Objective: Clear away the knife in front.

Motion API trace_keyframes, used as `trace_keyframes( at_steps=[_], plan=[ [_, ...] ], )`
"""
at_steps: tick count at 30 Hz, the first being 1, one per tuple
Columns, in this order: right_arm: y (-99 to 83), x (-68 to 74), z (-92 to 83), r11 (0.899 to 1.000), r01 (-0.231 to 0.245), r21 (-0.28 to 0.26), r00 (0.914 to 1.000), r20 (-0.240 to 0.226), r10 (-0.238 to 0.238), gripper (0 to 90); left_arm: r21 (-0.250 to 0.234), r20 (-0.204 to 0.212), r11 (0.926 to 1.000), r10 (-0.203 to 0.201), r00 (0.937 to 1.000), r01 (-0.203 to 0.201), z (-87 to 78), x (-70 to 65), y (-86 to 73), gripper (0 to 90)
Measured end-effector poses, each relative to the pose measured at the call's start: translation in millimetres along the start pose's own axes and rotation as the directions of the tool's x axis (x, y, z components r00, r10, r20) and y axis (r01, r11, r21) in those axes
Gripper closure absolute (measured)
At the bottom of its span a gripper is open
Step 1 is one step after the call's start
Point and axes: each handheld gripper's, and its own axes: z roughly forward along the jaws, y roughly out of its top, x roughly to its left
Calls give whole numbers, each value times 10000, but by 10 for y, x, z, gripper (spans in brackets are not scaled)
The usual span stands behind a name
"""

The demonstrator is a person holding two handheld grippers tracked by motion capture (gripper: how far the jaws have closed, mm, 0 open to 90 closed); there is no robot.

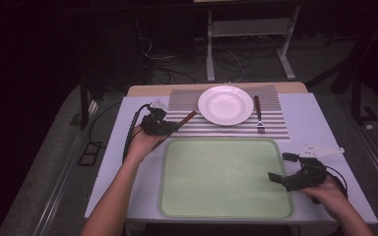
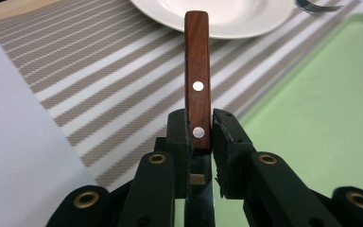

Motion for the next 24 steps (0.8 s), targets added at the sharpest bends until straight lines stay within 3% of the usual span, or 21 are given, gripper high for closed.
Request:
trace_keyframes(
  at_steps=[9,15,24],
  plan=[
    [2,5,-1,10000,10,-6,10000,28,-10,0,-123,272,9999,100,9996,-96,-60,-214,-110,770],
    [1,9,-1,10000,30,13,10000,35,-30,0,-153,632,9999,-36,9980,46,-82,-344,-184,770],
    [2,24,-4,10000,85,21,9999,56,-85,0,-207,872,9998,61,9962,-43,-99,-638,-325,769]
  ],
)
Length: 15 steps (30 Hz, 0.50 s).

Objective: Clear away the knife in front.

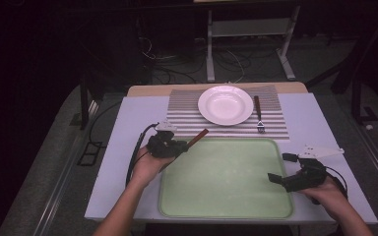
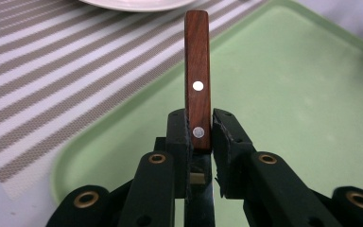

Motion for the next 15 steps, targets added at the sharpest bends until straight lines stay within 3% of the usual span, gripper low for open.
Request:
trace_keyframes(
  at_steps=[5,15],
  plan=[
    [0,2,-1,10000,26,-6,10000,9,-26,0,-55,-33,10000,-34,10000,34,16,-147,-134,770],
    [0,6,6,10000,83,26,10000,-33,-83,0,228,-151,9995,-214,9997,217,94,-240,-343,769]
  ],
)
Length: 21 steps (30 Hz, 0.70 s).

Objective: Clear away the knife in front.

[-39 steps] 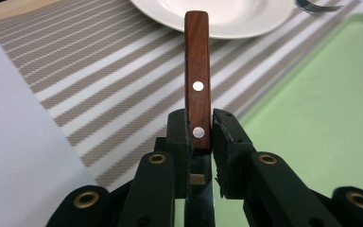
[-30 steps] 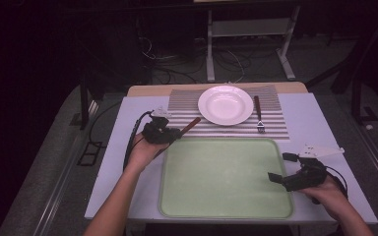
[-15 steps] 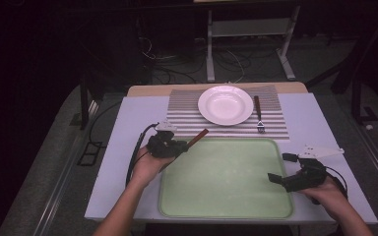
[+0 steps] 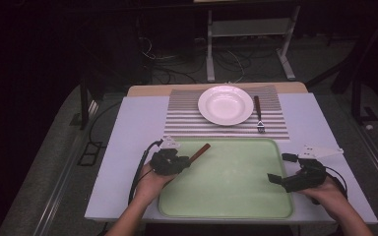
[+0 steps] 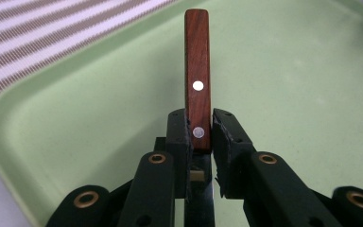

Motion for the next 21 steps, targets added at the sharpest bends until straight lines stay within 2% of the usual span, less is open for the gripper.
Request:
trace_keyframes(
  at_steps=[4,7,12,15,18,21],
  plan=[
    [0,-1,2,10000,17,19,10000,-5,-17,0,170,-26,9998,-37,10000,38,64,3,-14,769],
    [-2,0,3,10000,28,52,10000,-7,-28,0,380,-40,9992,119,9999,-117,131,-18,-27,769],
    [-2,1,3,10000,44,66,10000,-9,-44,0,562,-105,9983,145,9998,-139,179,-20,-52,768],
    [-3,1,1,10000,49,58,10000,-16,-49,0,475,-81,9989,45,10000,-41,193,-6,-71,754],
    [-3,1,2,10000,49,69,10000,-23,-49,0,404,-188,9991,115,9998,-107,193,-12,-64,683],
    [-2,2,8,9999,73,79,10000,-33,-73,0,90,-38,9999,138,9999,-138,176,-27,-17,702]
  ],
)
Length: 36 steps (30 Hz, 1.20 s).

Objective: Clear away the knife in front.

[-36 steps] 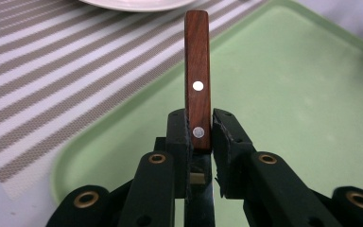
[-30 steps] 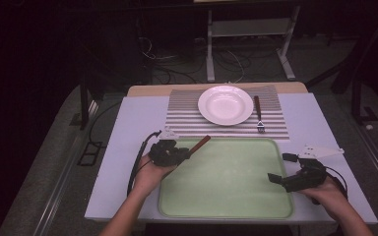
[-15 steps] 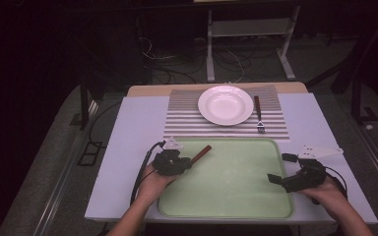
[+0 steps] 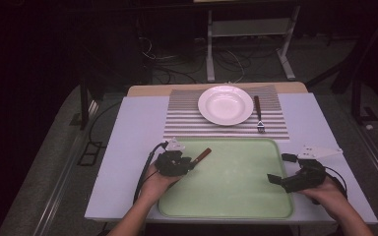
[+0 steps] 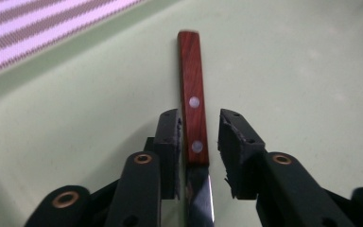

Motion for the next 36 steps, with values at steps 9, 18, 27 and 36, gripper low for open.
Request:
trace_keyframes(
  at_steps=[9,18,27,36],
  plan=[
    [-4,5,0,10000,48,30,10000,17,-48,0,-67,730,9988,484,9962,-481,103,-58,143,894],
    [-7,11,-11,10000,27,55,10000,44,-27,0,498,886,9956,746,9933,-793,247,-69,158,893],
    [-13,16,-19,10000,23,50,10000,77,-24,0,622,737,9953,693,9949,-739,238,-15,130,893],
    [-14,14,-26,10000,55,23,10000,80,-56,0,627,506,9962,566,9971,-597,187,61,100,892]
  ],
)
